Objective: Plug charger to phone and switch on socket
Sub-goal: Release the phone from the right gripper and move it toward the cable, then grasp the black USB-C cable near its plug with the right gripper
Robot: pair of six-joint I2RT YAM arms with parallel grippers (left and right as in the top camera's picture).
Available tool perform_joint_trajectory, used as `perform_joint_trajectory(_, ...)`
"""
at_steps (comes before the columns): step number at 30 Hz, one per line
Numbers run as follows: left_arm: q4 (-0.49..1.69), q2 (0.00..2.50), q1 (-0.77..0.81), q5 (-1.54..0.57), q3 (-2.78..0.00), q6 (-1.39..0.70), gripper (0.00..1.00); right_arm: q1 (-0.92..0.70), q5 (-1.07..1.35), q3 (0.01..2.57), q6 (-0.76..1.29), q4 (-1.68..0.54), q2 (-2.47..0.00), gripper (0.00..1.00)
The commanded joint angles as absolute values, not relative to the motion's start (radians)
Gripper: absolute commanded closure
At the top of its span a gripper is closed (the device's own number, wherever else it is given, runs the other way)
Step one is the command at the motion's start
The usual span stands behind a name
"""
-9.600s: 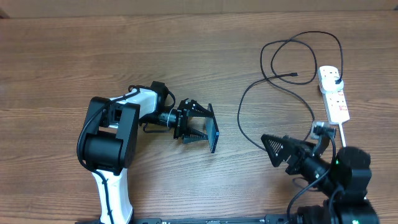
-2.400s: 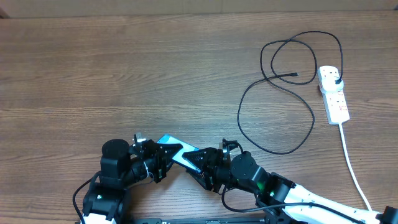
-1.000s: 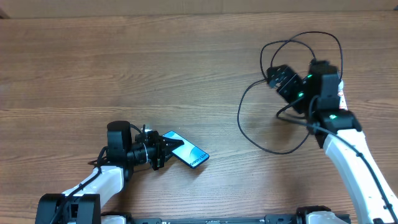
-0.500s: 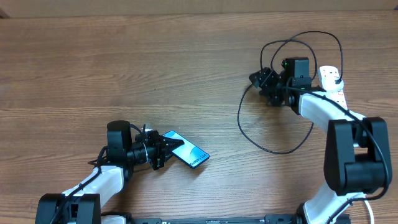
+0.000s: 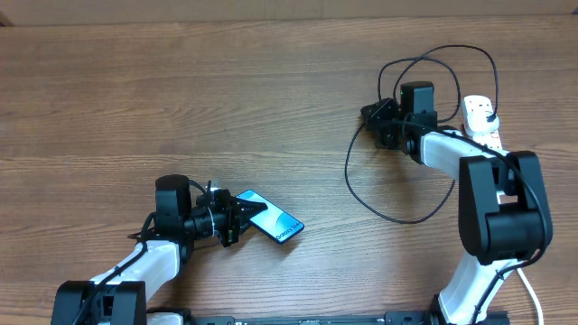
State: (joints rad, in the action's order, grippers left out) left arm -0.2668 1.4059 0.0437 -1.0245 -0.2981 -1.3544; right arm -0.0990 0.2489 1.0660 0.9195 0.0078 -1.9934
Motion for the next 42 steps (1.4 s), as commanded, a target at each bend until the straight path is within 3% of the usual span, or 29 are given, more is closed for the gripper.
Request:
perform_joint_trajectory(1,-0.274,1.406,0.041,-1.047,-0.319,-1.365,0.96,-0.103,0.237,1.075,0.866,0.046,-2.023,0.79)
perform_joint_trajectory(3,-0.274,1.406,0.041,-1.048,-0.319,-1.365,0.96,-0.103,0.319,1.075,0.806,0.044,-2.022,0.94)
perform_joint_trajectory(4,-0.274,1.406,0.041,-1.048,-0.319,-1.365,0.96,-0.103,0.36,1.075,0.788,0.041,-2.02,0.96)
perform_joint_trajectory(7,-0.274,1.406,0.041,-1.052,-0.319,-1.365,0.96,-0.106,0.493,1.075,0.707,0.015,-1.992,0.96)
perform_joint_trajectory(10,-0.274,1.406,0.041,-1.069,-0.319,-1.365,0.96,-0.126,0.505,1.075,0.596,-0.156,-1.905,0.96)
perform_joint_trajectory(13,-0.274,1.406,0.041,-1.075,-0.319,-1.365,0.96,-0.172,0.445,1.075,0.533,-0.553,-1.801,0.96)
perform_joint_trajectory(16,-0.274,1.406,0.041,-1.069,-0.319,-1.365,0.96,-0.236,0.443,1.074,0.426,-0.73,-1.795,0.96)
perform_joint_trajectory(19,-0.274,1.406,0.041,-1.067,-0.319,-1.365,0.96,-0.336,0.266,1.065,0.415,-0.809,-1.795,0.73)
perform_joint_trajectory(21,-0.274,1.406,0.041,-1.068,-0.319,-1.365,0.96,-0.375,0.144,1.066,0.419,-0.8,-1.795,0.41)
perform_joint_trajectory(25,-0.274,1.406,0.041,-1.074,-0.319,-1.365,0.95,-0.391,0.032,1.069,0.454,-0.723,-1.795,0.19)
perform_joint_trajectory(29,-0.274,1.406,0.041,-1.074,-0.319,-1.365,0.96,-0.382,-0.109,1.069,0.501,-0.635,-1.795,0.11)
perform_joint_trajectory(31,-0.274,1.406,0.041,-1.073,-0.319,-1.365,0.96,-0.382,-0.144,1.069,0.501,-0.604,-1.795,0.01)
perform_joint_trajectory(32,-0.274,1.406,0.041,-1.069,-0.319,-1.365,0.96,-0.382,-0.158,1.069,0.501,-0.599,-1.795,0.0)
perform_joint_trajectory(34,-0.274,1.406,0.041,-1.064,-0.319,-1.365,0.95,-0.387,-0.148,1.069,0.513,-0.621,-1.795,0.0)
perform_joint_trajectory(38,-0.274,1.406,0.041,-1.054,-0.319,-1.365,0.94,-0.437,-0.044,1.069,0.516,-0.75,-1.795,0.15)
perform_joint_trajectory(42,-0.274,1.406,0.041,-1.055,-0.319,-1.365,0.94,-0.501,0.079,1.069,0.463,-0.802,-1.795,0.14)
